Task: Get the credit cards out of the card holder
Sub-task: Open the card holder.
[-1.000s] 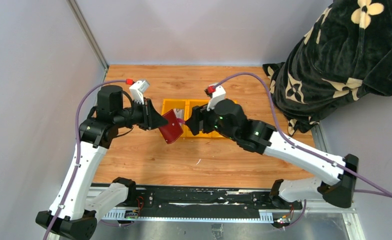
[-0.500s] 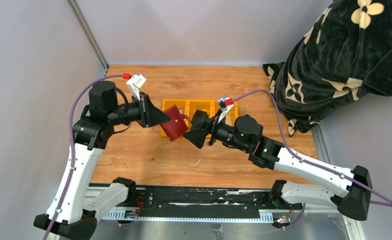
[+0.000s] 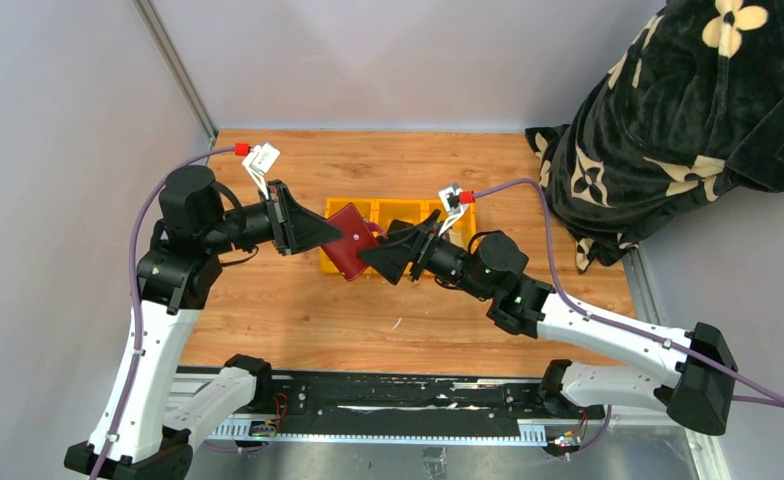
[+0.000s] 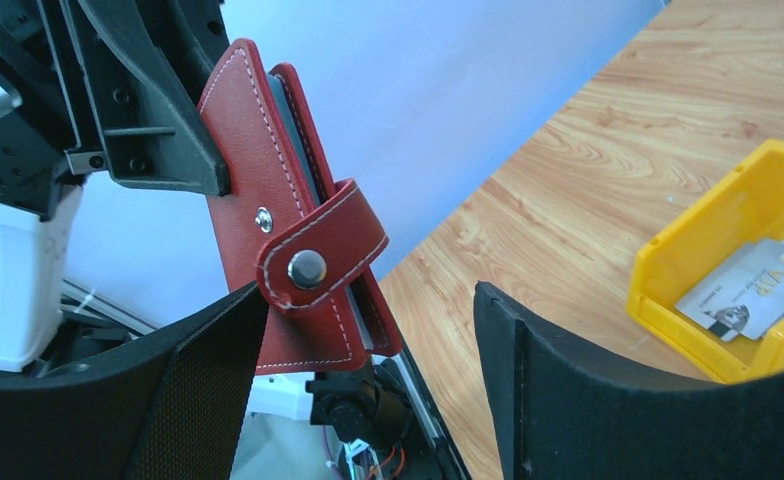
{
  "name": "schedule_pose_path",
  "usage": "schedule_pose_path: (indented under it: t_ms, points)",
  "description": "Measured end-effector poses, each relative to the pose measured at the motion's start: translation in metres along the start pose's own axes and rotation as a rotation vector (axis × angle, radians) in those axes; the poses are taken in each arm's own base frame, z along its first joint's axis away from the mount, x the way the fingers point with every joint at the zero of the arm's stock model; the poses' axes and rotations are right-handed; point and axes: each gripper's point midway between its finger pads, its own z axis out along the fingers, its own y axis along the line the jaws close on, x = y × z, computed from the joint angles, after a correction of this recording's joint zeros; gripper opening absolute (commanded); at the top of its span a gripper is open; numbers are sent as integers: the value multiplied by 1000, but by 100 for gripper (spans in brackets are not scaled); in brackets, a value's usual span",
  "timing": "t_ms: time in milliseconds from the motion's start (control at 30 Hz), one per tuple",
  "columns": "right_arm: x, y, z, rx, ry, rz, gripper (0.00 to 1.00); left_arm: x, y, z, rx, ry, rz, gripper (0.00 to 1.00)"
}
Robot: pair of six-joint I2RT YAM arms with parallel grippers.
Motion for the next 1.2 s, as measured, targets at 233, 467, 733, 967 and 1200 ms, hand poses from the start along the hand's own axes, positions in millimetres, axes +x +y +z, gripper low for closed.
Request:
schedule_pose_path:
  t_ms: [233, 467, 733, 967, 1200]
  points:
    - [-20, 4, -5, -59, -89, 68, 67, -8, -14, -1, 51, -32, -12, 0]
    - [-34, 4, -10, -91, -154, 125, 63, -10, -18, 0, 79, -44, -48, 0]
    - [-43, 11, -4, -131, -186, 162, 56, -15, -23, -1, 96, -63, -53, 0]
    - [-55, 17, 9, -172, -226, 219, 44, -15, -20, 0, 95, -68, -62, 0]
    - [-66, 15, 9, -194, -257, 278, 0, -10, -21, 0, 109, -53, -62, 9]
